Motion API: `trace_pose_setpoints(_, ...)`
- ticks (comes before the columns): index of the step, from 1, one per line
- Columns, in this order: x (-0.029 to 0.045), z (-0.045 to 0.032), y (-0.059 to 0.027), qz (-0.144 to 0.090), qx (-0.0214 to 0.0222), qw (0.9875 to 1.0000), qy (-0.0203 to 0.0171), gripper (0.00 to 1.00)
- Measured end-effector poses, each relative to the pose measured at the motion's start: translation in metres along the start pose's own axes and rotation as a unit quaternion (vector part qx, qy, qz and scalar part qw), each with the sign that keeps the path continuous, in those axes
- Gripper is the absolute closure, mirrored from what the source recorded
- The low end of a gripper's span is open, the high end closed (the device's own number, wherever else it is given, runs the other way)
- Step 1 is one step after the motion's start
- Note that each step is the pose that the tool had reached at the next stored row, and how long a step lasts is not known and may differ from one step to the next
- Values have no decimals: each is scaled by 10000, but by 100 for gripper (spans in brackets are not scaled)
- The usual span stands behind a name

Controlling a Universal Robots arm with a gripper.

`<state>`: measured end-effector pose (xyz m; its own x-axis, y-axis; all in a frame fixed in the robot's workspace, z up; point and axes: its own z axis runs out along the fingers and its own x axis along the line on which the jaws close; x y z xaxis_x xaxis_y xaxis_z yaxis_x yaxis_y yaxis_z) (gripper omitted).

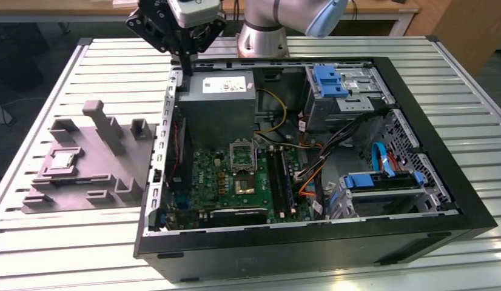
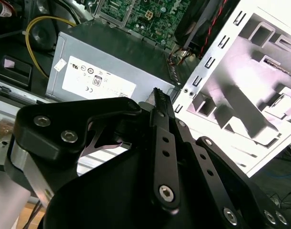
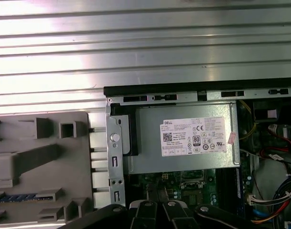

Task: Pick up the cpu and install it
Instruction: 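Reach for the cpu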

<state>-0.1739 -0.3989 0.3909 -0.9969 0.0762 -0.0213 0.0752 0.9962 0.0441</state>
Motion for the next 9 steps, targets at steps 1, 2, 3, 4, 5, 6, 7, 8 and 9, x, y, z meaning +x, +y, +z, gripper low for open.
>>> trace_pose_setpoints(1,5,1,0,0,0,10000,1,89)
trace_pose_setpoints(2,12,1,-1,0,1,10000,2,89)
trace_pose_setpoints(3,14,1,-1,0,1,10000,3,89)
trace_pose_setpoints(4,15,1,-1,-1,1,10000,4,89)
trace_pose_setpoints(5,18,2,-1,0,0,10000,3,89)
trace_pose_setpoints(6,19,3,-1,0,0,10000,3,89)
trace_pose_setpoints(7,21,2,-2,0,0,10000,3,89)
trace_pose_setpoints(8,26,2,-2,1,0,10000,4,89)
trace_pose_setpoints(9,27,2,-2,0,0,10000,3,89)
